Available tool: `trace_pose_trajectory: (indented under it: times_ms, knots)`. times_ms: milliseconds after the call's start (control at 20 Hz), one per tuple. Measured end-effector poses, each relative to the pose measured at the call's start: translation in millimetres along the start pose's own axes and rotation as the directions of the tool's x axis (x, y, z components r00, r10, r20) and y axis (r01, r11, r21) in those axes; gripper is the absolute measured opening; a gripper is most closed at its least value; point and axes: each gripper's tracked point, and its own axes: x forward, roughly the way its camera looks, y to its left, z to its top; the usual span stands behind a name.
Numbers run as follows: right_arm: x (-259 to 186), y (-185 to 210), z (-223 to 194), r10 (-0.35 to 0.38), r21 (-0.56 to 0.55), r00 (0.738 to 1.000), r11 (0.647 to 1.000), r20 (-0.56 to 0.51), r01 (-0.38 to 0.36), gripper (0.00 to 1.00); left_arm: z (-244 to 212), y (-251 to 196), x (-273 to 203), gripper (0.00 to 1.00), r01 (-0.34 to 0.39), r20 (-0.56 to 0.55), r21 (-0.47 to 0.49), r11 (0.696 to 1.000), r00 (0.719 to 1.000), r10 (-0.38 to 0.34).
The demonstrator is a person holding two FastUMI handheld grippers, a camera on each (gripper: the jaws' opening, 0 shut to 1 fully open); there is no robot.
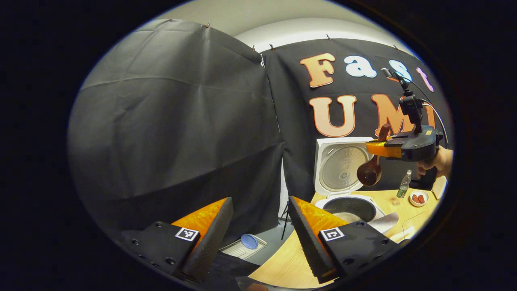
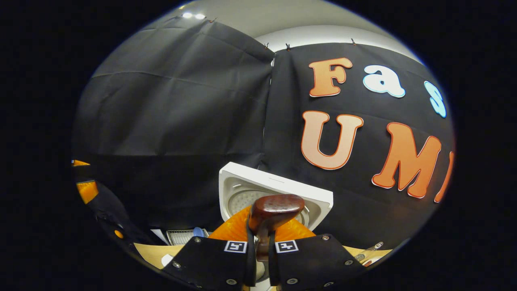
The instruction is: Close the left gripper, press the button to open the rice cooker; take a wooden spoon from the chopstick holder with the right hand, scoop a spoonful of rice and pour it into the rice cooker, then put the wooden spoon back into the chopstick holder.
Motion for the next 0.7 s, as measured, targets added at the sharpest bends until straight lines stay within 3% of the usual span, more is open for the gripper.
trace_pose_trajectory:
  times_ms: [250,500,700]
  knots:
    - [-23,-22,-12,0.009,0.206,1.0,0.979,-0.029,-0.003,0.12,5,-6,-10,0.93,-0.028,0.009,0.011,1.0,1.0,0.028]
    - [-67,-72,-28,0.012,0.44,0.999,0.898,-0.051,0.012,0.11,18,-50,-23,0.92,-0.019,0.027,0.01,1.0,0.999,0.019]
    - [-111,-127,-50,-0.048,0.543,0.996,0.836,-0.072,0.08,0.11,26,-89,-24,0.95,0.034,0.017,-0.012,0.999,0.999,-0.034]
